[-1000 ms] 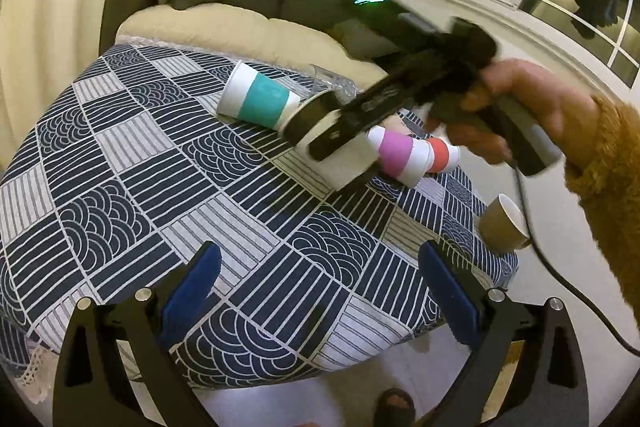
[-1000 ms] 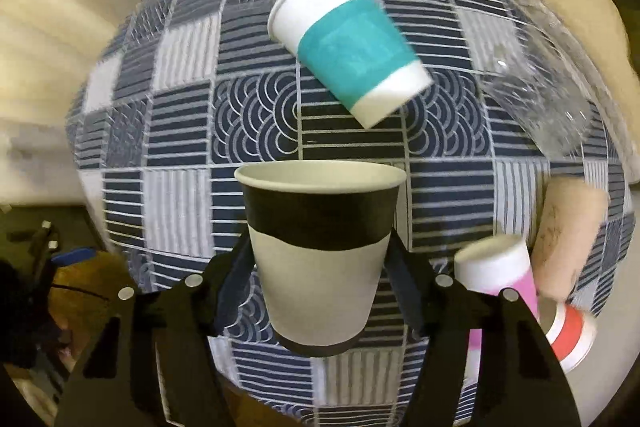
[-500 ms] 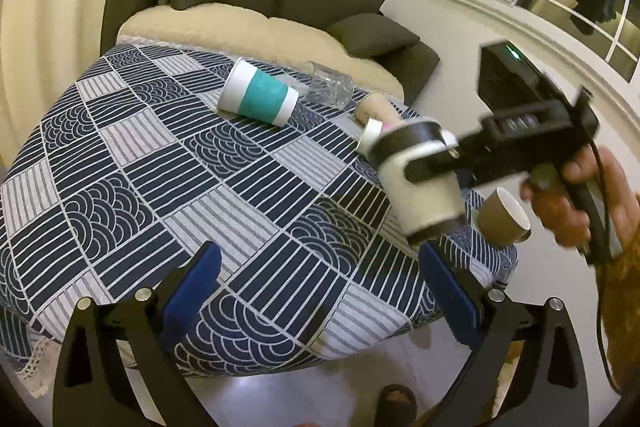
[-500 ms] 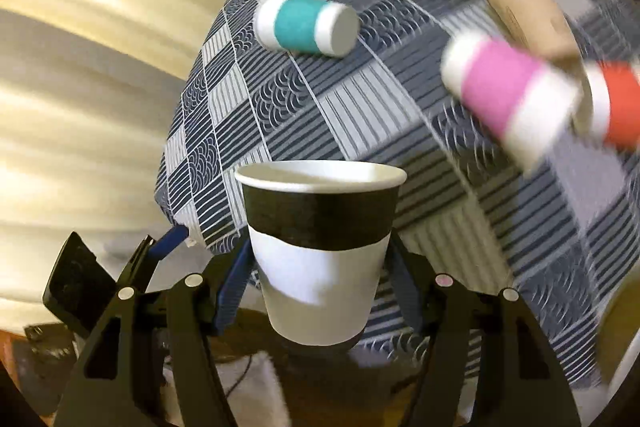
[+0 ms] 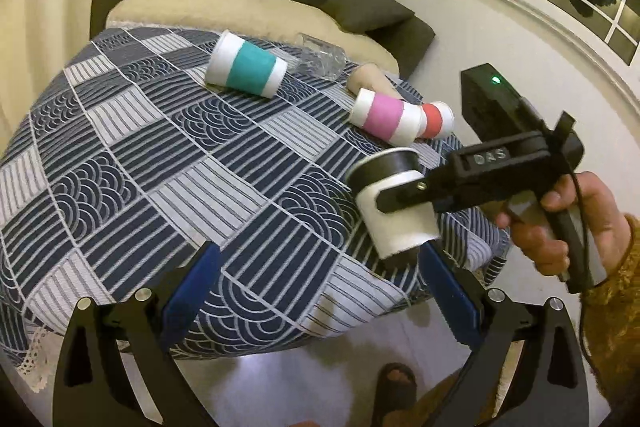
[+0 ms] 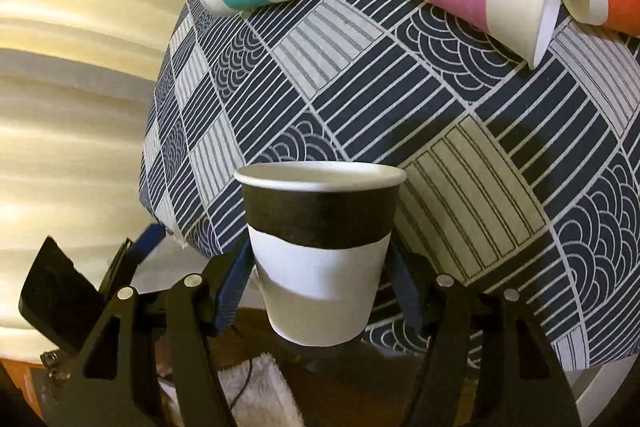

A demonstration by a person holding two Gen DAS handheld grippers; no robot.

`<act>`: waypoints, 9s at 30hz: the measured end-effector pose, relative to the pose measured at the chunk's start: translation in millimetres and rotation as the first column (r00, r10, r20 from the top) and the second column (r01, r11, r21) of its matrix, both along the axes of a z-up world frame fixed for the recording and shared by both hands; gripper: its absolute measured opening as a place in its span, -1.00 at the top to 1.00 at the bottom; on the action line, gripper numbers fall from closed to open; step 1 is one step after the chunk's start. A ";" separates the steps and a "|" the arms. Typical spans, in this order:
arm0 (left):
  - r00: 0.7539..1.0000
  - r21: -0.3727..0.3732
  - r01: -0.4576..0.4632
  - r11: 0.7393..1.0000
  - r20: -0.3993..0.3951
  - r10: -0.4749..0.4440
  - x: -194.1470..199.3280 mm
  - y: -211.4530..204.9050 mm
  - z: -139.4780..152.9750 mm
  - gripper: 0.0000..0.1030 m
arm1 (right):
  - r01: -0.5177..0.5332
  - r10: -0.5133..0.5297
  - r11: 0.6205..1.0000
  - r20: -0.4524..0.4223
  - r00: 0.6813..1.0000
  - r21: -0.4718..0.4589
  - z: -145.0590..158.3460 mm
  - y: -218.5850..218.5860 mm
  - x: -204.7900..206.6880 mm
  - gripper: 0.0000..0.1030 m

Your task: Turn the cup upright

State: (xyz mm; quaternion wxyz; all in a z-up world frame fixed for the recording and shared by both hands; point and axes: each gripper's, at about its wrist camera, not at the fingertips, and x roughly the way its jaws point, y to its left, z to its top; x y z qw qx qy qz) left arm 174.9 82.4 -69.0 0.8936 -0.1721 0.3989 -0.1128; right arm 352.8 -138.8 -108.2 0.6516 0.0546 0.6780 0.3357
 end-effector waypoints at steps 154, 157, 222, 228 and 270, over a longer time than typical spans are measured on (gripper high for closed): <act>0.837 0.225 -0.333 0.916 0.517 0.178 -52.5 -138.6 7.3 -0.87 | 0.122 -0.201 0.977 0.551 0.810 0.177 49.4 -143.2 -103.9 -0.61; 0.846 0.222 -0.310 0.925 0.507 0.162 -64.7 -136.7 18.2 -0.87 | 0.117 -0.202 0.977 0.582 0.788 0.180 52.5 -144.4 -112.5 -0.60; 0.948 0.340 -0.086 0.937 0.316 -0.028 -165.4 -92.3 54.4 -0.87 | 0.045 -0.142 0.989 0.854 0.501 0.138 99.7 -163.1 -265.3 -0.77; 0.956 0.319 -0.072 0.945 0.294 -0.026 -161.1 -90.1 51.4 -0.87 | 0.045 -0.132 0.991 0.846 0.517 0.127 96.6 -157.8 -261.6 -0.77; 0.958 0.317 -0.050 0.947 0.284 -0.044 -159.6 -95.3 50.3 -0.87 | 0.035 -0.093 0.996 0.848 0.521 0.088 90.0 -145.1 -258.5 -0.77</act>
